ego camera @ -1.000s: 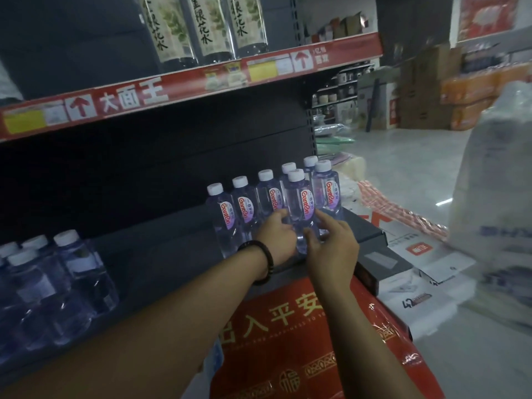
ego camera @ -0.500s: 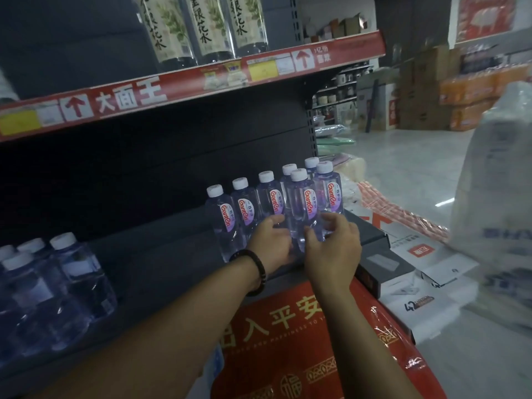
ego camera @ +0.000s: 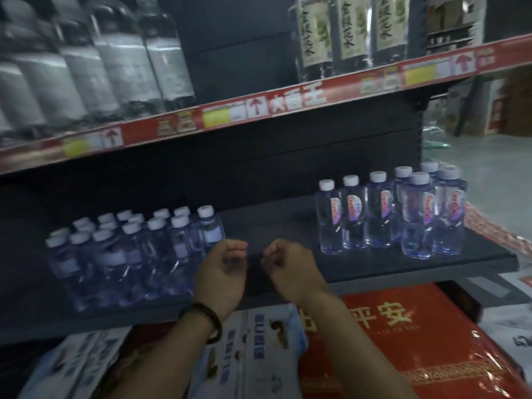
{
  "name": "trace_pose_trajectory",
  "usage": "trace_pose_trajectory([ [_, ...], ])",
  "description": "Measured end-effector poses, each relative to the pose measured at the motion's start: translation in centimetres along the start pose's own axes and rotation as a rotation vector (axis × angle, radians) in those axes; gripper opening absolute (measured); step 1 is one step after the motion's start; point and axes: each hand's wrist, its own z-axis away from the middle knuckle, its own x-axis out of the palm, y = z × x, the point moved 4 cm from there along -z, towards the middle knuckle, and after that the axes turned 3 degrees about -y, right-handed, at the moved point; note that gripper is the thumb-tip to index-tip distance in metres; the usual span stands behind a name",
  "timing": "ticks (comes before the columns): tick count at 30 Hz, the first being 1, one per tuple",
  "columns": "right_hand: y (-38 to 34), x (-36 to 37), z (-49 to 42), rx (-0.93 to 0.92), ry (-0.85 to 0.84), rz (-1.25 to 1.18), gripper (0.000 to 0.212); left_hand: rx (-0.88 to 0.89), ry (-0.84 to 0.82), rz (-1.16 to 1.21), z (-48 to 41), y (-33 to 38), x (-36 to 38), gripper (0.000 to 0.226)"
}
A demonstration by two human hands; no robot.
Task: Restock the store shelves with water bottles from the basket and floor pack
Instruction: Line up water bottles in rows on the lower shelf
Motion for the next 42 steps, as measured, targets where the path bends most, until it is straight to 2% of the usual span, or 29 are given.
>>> trace_pose_trajectory([
  [2, -0.3, 3.3, -0.5, 0.017, -0.052, -0.002, 0.008, -0.008, 0.063, 0.01, 0.4, -2.0, -2.1, 0.032],
  [4, -0.4, 6.0, -1.2, -0.001, -0.065, 0.034, 0.014, 0.002, 0.117, -0.007, 0.5, -3.6, -3.7, 0.035],
  [6, -0.5, 8.0, -1.9, -0.008, -0.066, 0.073, 0.023, 0.0, 0.102, -0.072, 0.2, -4.5, -4.6, 0.035],
  [8, -0.5, 9.3, -2.8, 0.019, -0.077, 0.163, 0.045, -0.002, 0.062, -0.128, -0.2, -5.1, -5.1, 0.037],
  [10, -0.6, 10.2, -3.8, 0.032, -0.089, 0.192, 0.065, -0.041, 0.047, -0.072, -0.4, -5.5, -5.1, 0.039],
  [11, -0.6, 10.4, -4.2, 0.04, -0.085, 0.152, 0.065, -0.058, 0.035, -0.054, -0.4, -5.9, -4.9, 0.041],
  [15, -0.7, 11.4, -5.5, 0.045, -0.138, -0.046, 0.039, -0.062, -0.056, -0.077, -0.1, -6.6, -3.5, 0.054],
  [17, -0.9, 11.5, -5.8, 0.004, -0.134, -0.053, 0.031, -0.074, -0.076, -0.002, -0.3, -6.8, -3.0, 0.059],
  [22, 0.3, 10.4, -5.7, -0.044, -0.113, 0.056, 0.037, -0.099, -0.07, 0.148, -0.3, -7.5, -2.8, 0.069],
  [26, 1.4, 8.3, -5.6, -0.089, -0.028, 0.043, 0.034, -0.181, -0.1, 0.437, -1.2, -7.8, -2.6, 0.059],
  [28, 1.9, 7.5, -5.0, -0.087, -0.025, 0.028, 0.034, -0.196, -0.113, 0.494, -1.5, -7.6, -2.2, 0.055],
  [31, 2.7, 6.0, -3.6, -0.06, 0.02, -0.023, 0.041, -0.188, -0.121, 0.463, -1.7, -7.1, -1.3, 0.049],
  [35, 3.0, 3.2, -1.7, -0.12, 0.171, 0.119, 0.054, -0.082, -0.206, 0.359, -1.5, -5.0, 0.8, 0.048],
  [42, 4.8, -2.8, 1.4, -0.18, 0.299, 0.175, 0.039, -0.062, -0.36, 0.205, -0.4, -0.4, 6.4, 0.062],
])
